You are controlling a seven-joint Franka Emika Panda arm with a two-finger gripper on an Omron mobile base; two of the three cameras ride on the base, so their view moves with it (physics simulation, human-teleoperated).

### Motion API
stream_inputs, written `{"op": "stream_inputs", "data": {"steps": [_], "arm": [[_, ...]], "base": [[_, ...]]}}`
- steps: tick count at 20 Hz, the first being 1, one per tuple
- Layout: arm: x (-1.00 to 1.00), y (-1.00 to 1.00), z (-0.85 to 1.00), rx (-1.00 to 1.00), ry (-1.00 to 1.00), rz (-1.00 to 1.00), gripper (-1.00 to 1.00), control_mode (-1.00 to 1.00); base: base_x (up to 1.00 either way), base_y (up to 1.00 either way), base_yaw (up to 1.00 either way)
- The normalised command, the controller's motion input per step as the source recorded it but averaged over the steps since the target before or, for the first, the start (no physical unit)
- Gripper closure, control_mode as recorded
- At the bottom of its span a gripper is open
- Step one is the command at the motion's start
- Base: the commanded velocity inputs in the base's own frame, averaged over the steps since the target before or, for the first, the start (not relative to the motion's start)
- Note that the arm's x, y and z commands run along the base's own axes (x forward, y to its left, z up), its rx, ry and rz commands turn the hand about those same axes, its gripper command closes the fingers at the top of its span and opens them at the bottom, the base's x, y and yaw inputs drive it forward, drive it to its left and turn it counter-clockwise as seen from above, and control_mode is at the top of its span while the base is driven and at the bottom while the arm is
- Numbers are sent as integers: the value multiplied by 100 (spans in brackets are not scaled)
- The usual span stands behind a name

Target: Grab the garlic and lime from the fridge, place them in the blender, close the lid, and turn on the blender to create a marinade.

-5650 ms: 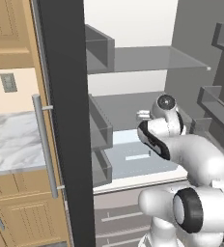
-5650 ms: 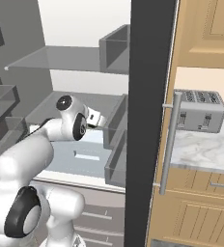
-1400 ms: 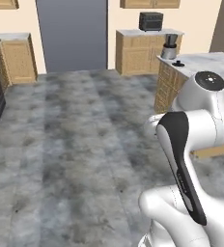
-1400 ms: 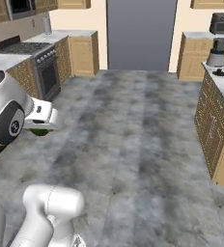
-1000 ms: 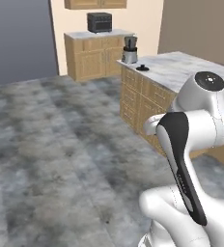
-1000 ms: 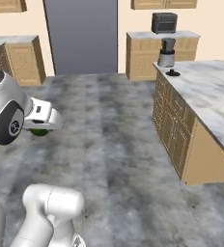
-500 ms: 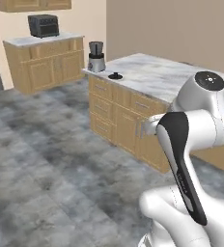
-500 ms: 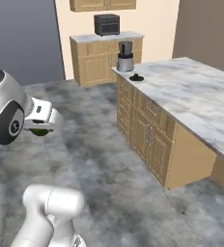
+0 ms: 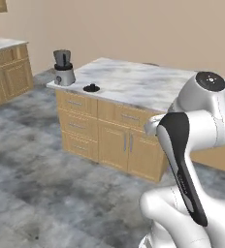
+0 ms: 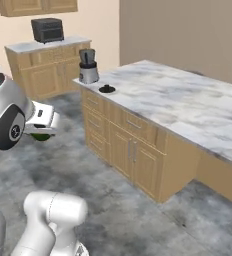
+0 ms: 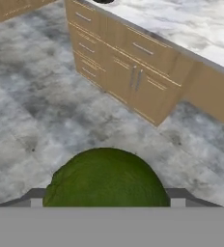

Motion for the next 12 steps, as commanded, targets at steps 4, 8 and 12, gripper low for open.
{"op": "stream_inputs", "data": {"steps": [4,8,12], "arm": [[0,0,0,0,0,0,100,100],[0,0,0,0,0,0,100,100],[0,0,0,0,0,0,100,100]], "base": [[100,100,-44],[88,100,-37],[82,100,-37]]}}
